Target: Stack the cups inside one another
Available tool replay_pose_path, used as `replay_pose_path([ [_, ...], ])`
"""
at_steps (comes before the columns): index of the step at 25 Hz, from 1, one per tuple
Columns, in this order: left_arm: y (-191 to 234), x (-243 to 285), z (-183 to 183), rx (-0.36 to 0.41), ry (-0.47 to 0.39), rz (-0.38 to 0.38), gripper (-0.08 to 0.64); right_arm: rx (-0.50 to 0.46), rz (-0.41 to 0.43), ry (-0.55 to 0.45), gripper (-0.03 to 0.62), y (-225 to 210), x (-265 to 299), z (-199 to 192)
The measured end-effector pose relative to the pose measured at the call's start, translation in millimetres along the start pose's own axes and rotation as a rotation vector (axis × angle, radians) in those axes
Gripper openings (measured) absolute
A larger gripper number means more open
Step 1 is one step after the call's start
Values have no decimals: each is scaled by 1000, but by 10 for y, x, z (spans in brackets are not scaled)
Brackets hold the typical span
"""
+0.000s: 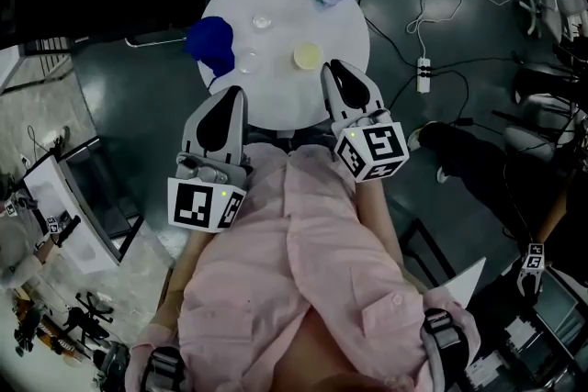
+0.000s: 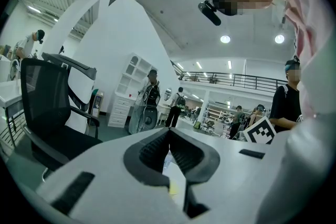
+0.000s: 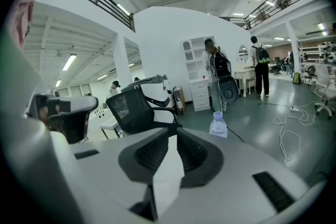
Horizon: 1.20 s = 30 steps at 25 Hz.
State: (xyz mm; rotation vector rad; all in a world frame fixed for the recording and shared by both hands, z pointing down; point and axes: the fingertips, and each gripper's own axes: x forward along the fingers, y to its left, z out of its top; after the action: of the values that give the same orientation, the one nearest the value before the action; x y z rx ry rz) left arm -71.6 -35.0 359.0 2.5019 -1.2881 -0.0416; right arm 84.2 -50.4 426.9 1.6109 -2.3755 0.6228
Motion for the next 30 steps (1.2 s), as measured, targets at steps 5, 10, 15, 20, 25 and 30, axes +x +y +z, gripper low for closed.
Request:
replay_pose_path([
  [5, -11, 24, -26, -1, 11, -2, 18, 29, -54, 50, 35, -299, 145, -123],
  [10, -25, 53, -51, -5, 18, -6, 18, 45, -70, 116, 39, -476, 314, -344],
  [15, -47, 96, -38, -8, 19, -10, 18, 61, -71, 202, 89, -594, 526, -618],
  [20, -33, 102, -41, -11, 16, -11, 18, 55, -88, 284, 89, -688, 700, -897],
  [25, -41, 130, -41, -15, 17, -18, 18, 40, -93, 354, 94, -742, 801, -1117],
  [30, -33, 121, -40, -18, 17, -19, 18, 36, -95, 414, 105, -751, 844, -1310],
])
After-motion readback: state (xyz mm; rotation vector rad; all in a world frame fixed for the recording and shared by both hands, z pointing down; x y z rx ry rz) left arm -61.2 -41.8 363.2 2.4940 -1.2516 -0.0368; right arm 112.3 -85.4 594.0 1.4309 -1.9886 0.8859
